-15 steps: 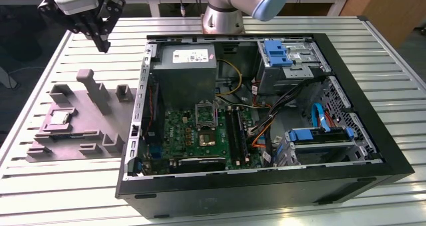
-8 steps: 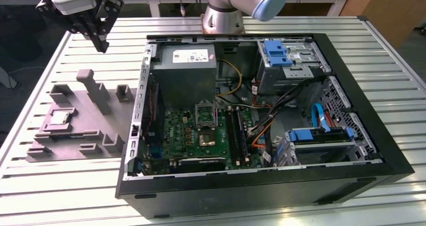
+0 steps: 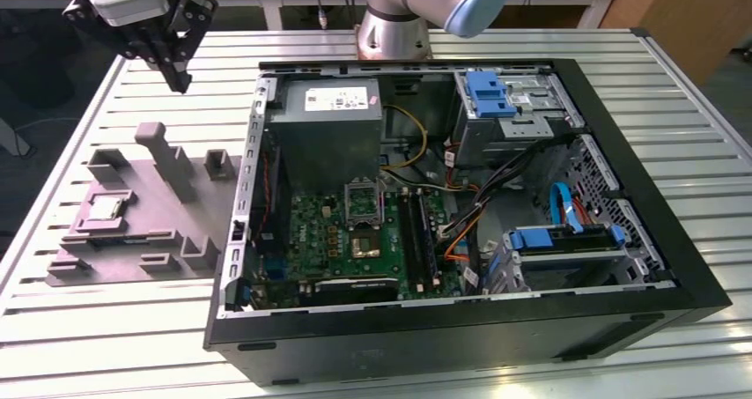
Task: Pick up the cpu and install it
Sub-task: 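Reach for the cpu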
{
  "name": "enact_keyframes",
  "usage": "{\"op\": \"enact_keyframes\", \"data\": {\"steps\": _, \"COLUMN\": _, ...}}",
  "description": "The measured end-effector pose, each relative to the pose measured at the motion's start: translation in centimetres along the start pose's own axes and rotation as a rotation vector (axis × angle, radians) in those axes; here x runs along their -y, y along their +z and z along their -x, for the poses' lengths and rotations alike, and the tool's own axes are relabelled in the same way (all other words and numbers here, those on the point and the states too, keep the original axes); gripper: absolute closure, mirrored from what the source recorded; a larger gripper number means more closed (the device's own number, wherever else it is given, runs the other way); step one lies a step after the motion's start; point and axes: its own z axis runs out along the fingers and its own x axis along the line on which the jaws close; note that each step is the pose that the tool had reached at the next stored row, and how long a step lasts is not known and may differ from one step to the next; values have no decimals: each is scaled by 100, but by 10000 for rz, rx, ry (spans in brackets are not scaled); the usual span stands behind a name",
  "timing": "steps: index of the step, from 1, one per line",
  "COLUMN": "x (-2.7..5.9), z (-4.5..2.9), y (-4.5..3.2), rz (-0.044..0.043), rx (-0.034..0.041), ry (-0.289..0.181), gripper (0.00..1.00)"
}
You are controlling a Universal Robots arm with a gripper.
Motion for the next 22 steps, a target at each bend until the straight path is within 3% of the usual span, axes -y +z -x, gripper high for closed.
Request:
{"op": "enact_keyframes", "data": {"steps": 15, "x": 8, "z": -111, "y": 2, "rz": 0, "rx": -1, "ry": -1, "gripper": 89}}
{"op": "enact_keyframes", "data": {"steps": 22, "x": 8, "z": -116, "y": 2, "rz": 0, "rx": 0, "ry": 0, "gripper": 89}}
